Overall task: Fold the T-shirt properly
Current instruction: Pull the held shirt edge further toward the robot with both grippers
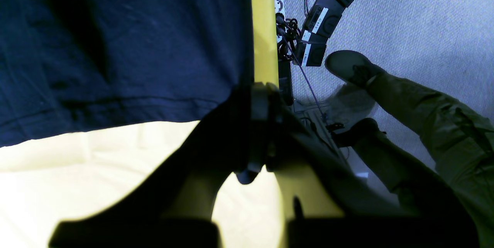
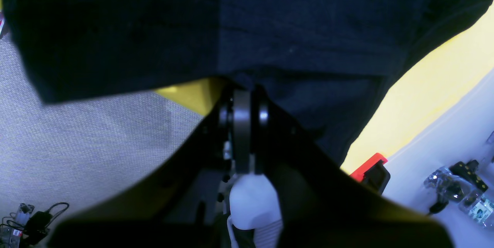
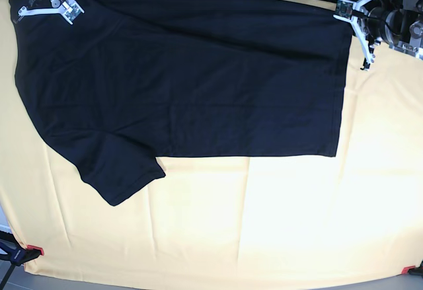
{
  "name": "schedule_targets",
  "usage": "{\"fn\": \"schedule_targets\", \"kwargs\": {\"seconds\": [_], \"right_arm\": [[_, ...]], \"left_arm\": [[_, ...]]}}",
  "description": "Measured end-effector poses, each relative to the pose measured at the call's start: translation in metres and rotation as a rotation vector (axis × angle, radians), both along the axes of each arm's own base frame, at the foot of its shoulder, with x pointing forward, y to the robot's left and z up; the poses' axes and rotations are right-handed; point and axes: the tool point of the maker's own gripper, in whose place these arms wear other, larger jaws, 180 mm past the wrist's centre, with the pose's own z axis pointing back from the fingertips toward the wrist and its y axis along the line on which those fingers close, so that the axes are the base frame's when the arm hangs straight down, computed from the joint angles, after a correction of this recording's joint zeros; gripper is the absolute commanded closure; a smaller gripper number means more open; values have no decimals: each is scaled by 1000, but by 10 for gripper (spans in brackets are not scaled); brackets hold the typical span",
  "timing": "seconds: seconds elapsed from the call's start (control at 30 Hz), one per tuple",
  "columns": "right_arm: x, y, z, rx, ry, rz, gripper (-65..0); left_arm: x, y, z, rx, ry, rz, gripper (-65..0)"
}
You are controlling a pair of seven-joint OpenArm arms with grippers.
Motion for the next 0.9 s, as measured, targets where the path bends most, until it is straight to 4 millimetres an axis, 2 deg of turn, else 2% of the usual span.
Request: {"fn": "schedule_targets", "kwargs": {"seconds": [0.03,0.07,0.1,0.17,0.2,0.23,0.3,0.47,0.53,0.67,0.7,0.77,0.9], "right_arm": [[0,-1,0,-1,-7,-11,0],[1,-1,1,-1,-16,-23,-35],[2,-1,1,-2,-18,-25,-114],[1,-6,2,-27,-18,-29,-273],[1,-7,3,-35,-14,-25,-322],[1,-8,3,-37,-16,-24,-342],[5,-12,6,-65,-41,-21,-345],[33,-37,38,-271,-208,14,-345],[44,-43,54,-337,-290,23,-345],[59,-48,75,-414,-403,29,-345],[60,-48,76,-418,-408,32,-345],[56,-47,72,-393,-388,15,-345],[38,-37,49,-279,-270,-41,-345]], "left_arm": [[0,0,0,0,0,0,0],[0,0,0,0,0,0,0],[0,0,0,0,0,0,-44],[2,6,-1,30,-12,-8,-184],[4,10,-2,52,-23,-16,-254],[5,13,-2,63,-24,-14,-314],[4,13,-2,62,-23,-14,-367],[9,21,-3,110,-50,-5,-367],[23,24,-3,129,-125,33,-367],[72,31,3,155,-387,131,-367],[79,31,5,155,-428,142,-367],[81,31,5,157,-442,140,-367],[78,32,4,161,-425,122,-367]]}}
